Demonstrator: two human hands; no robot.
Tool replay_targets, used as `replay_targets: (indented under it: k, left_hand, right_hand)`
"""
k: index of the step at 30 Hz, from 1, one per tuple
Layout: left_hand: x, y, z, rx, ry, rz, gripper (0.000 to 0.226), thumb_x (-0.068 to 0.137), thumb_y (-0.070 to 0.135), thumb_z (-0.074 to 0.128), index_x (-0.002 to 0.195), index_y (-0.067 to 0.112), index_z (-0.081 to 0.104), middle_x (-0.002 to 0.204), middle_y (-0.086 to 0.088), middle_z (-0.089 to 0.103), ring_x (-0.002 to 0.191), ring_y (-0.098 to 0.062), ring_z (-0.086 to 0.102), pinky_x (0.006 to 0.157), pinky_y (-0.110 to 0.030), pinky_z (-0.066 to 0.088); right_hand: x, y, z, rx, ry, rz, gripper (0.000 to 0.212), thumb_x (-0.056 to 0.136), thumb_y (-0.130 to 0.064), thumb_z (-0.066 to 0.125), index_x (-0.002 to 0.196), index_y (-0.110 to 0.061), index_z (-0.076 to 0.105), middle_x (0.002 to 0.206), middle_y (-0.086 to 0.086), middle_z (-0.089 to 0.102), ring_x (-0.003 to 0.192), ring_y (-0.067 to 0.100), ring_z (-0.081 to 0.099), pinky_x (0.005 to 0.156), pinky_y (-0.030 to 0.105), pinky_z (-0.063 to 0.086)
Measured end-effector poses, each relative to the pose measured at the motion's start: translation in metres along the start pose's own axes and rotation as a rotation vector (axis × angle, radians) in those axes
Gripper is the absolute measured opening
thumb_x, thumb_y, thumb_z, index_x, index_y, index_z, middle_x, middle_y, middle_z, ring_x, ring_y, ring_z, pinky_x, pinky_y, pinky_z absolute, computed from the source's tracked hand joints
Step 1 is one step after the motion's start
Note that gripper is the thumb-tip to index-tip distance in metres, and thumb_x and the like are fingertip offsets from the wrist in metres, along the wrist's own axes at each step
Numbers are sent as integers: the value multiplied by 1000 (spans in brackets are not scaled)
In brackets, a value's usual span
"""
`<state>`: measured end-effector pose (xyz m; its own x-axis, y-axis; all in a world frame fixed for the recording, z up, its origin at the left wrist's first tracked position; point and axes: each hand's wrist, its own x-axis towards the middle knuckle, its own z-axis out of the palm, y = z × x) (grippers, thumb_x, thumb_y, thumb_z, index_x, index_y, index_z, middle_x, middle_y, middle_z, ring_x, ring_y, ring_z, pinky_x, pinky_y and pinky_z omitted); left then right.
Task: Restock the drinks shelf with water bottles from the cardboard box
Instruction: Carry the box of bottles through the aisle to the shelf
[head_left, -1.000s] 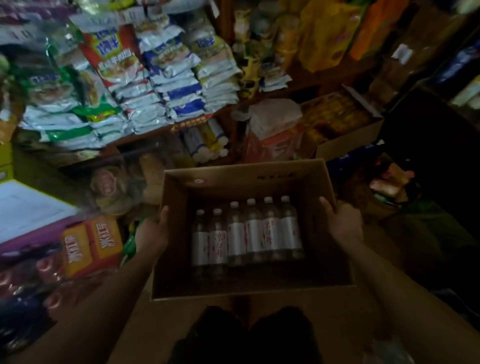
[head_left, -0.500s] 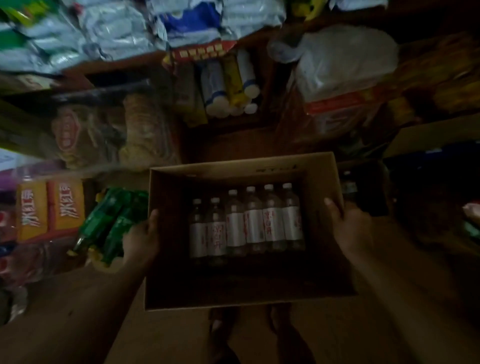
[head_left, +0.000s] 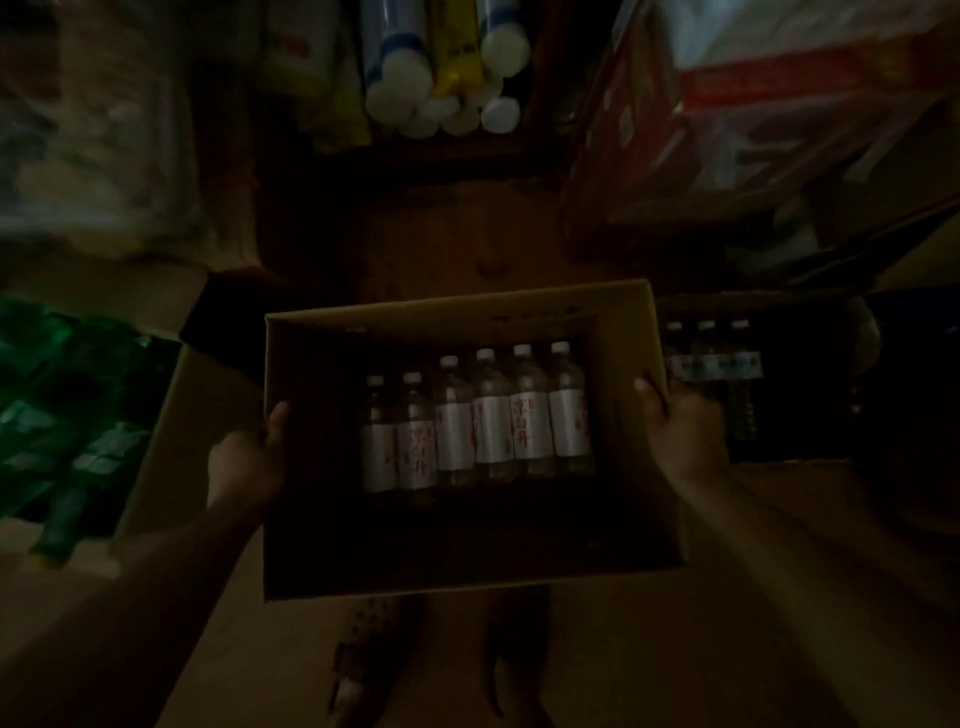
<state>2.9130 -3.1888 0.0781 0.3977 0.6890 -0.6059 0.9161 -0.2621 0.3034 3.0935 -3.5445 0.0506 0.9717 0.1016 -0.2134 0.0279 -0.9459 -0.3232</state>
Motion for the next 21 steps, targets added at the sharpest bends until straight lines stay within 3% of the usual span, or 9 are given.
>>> replay_targets:
  k: [4, 6, 10, 13, 18, 21]
  left_hand:
    - [14, -4, 34, 92, 62, 63, 59, 98, 47, 29, 78, 0, 59, 78, -22, 61, 80, -40, 60, 66, -38, 42]
    - [12, -2, 40, 105, 79, 73, 59, 98, 46, 30, 82, -3, 59, 85, -28, 62, 83, -42, 60, 69, -39, 42]
    - [-1, 23, 50, 78, 40, 83, 57, 98, 45, 32, 90, -3, 62, 82, -22, 59, 76, -33, 57, 65, -35, 39]
    - [-4, 49, 67, 73, 24, 82, 59, 98, 45, 34, 93, -6, 63, 82, -24, 61, 77, -35, 59, 65, -34, 39]
    - [-28, 92, 105, 60, -26, 154, 49, 98, 43, 37, 88, 2, 62, 79, -15, 58, 77, -29, 57, 68, -32, 40]
    - [-42, 111, 126, 84, -54, 178, 46, 99, 43, 35, 79, 8, 58, 71, -5, 53, 65, -18, 50, 59, -28, 34]
  right_hand:
    - [26, 26, 21, -34, -55, -68, 45, 97, -35, 48, 83, 5, 63, 76, 27, 63, 70, 38, 63, 56, 31, 36]
    - [33, 32, 20, -70, -83, -92, 45, 97, -34, 49, 80, 5, 62, 75, 28, 63, 69, 38, 62, 55, 30, 33]
    - [43, 58, 3, -79, -145, -68, 43, 96, -33, 51, 85, 7, 65, 77, 28, 64, 72, 39, 63, 58, 29, 32]
    - [51, 90, -5, -74, -168, -6, 45, 94, -36, 53, 86, 6, 67, 77, 28, 64, 73, 39, 62, 59, 32, 37]
    - [67, 138, -32, -48, -163, 134, 50, 92, -41, 54, 82, 6, 67, 74, 29, 63, 73, 42, 62, 62, 38, 44]
    - [75, 157, -47, -54, -162, 234, 52, 93, -42, 53, 86, 8, 66, 80, 30, 63, 78, 43, 62, 67, 43, 49]
